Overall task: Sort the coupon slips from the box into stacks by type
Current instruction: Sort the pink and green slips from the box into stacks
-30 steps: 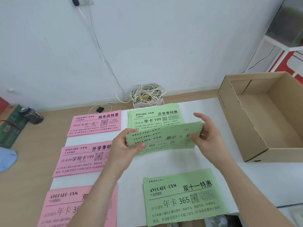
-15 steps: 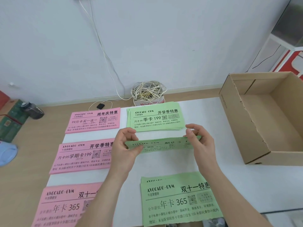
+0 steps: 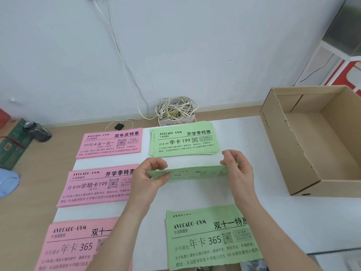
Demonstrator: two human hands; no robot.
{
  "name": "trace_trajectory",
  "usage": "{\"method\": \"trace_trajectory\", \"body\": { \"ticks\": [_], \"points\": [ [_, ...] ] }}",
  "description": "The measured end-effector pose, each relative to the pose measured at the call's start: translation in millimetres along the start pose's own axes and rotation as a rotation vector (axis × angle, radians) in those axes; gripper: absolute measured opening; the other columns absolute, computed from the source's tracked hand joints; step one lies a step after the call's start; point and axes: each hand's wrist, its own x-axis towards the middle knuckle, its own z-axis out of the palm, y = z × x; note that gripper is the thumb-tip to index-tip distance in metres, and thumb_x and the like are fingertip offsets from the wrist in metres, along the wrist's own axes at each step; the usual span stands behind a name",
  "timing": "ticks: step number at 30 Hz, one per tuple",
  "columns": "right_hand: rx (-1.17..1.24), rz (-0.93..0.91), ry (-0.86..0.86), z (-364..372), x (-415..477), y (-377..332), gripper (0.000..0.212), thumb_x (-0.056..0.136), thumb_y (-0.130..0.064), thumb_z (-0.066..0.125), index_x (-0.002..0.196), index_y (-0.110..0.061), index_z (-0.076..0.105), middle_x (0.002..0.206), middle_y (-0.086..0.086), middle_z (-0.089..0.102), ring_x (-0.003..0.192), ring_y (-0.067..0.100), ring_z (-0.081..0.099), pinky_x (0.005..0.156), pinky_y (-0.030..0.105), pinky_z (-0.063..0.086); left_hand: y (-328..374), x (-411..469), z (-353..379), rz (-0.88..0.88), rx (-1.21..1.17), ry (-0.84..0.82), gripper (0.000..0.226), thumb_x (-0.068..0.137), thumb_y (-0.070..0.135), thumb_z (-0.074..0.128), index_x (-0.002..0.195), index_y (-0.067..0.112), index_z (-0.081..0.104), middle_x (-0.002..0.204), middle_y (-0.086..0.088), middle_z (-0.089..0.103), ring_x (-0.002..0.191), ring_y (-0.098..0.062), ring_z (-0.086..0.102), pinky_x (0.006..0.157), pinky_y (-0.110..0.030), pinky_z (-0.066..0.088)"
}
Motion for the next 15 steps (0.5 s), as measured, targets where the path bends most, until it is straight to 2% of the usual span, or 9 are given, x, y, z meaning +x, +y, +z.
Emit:
{"method": "trace_trajectory", "body": {
  "ticks": [2,4,9,13,15],
  "points": [
    [-0.023,-0.01,-0.016,-1.1,-1.7,1.8,0.024,0.094,-0.037,0.053,0.093,-0.015,0.062,0.081,0.001,0.057,0.076,0.008,0.049,0.065,0.006,0.039,-2.7,-0.6,0.5,-0.014,0.009,0.009,0.034,0.068,-0.015,0.071,0.081,0.015,0.065,0.085,0.002,0.066,0.086,-0.011,0.058,0.08,-0.033,0.046],
    [-0.038,-0.016,-0.033,1.7,-1.8,0.9,0.033,0.089,-0.044,0.049,0.095,-0.015,0.062,0.083,0.005,0.058,0.077,0.008,0.049,0.067,0.005,0.039,-1.9,-0.3,3.9,-0.022,0.011,0.002,0.032,0.069,-0.015,0.071,0.08,0.015,0.066,0.084,0.002,0.067,0.086,-0.01,0.06,0.078,-0.026,0.046],
    [-0.038,0.013,-0.031,6.5,3.4,-1.1,0.04,0.087,-0.048,0.049,0.095,-0.012,0.064,0.082,0.007,0.06,0.072,-0.005,0.053,0.063,0.003,0.039,-2.4,3.7,9.3,-0.033,0.045,0.023,0.033,0.069,-0.012,0.072,0.076,0.02,0.067,0.075,0.012,0.064,0.079,-0.007,0.058,0.075,-0.017,0.043],
    [-0.024,0.082,0.013,4.1,7.6,-1.0,0.039,0.096,-0.042,0.05,0.082,-0.008,0.065,0.078,0.006,0.062,0.072,0.001,0.057,0.068,0.016,0.039,-2.9,3.2,10.9,-0.03,0.063,-0.019,0.031,0.07,-0.015,0.07,0.079,0.014,0.067,0.075,0.01,0.064,0.077,-0.007,0.057,0.072,-0.013,0.043],
    [-0.004,0.103,0.037,4.6,9.0,-3.9,0.041,0.097,-0.038,0.05,0.074,-0.006,0.063,0.073,0.002,0.062,0.071,0.006,0.058,0.07,0.02,0.038,-4.4,2.3,11.9,-0.039,0.07,-0.033,0.025,0.071,-0.012,0.071,0.08,0.011,0.069,0.078,0.006,0.068,0.08,-0.008,0.061,0.075,-0.016,0.046]
  ]
}}
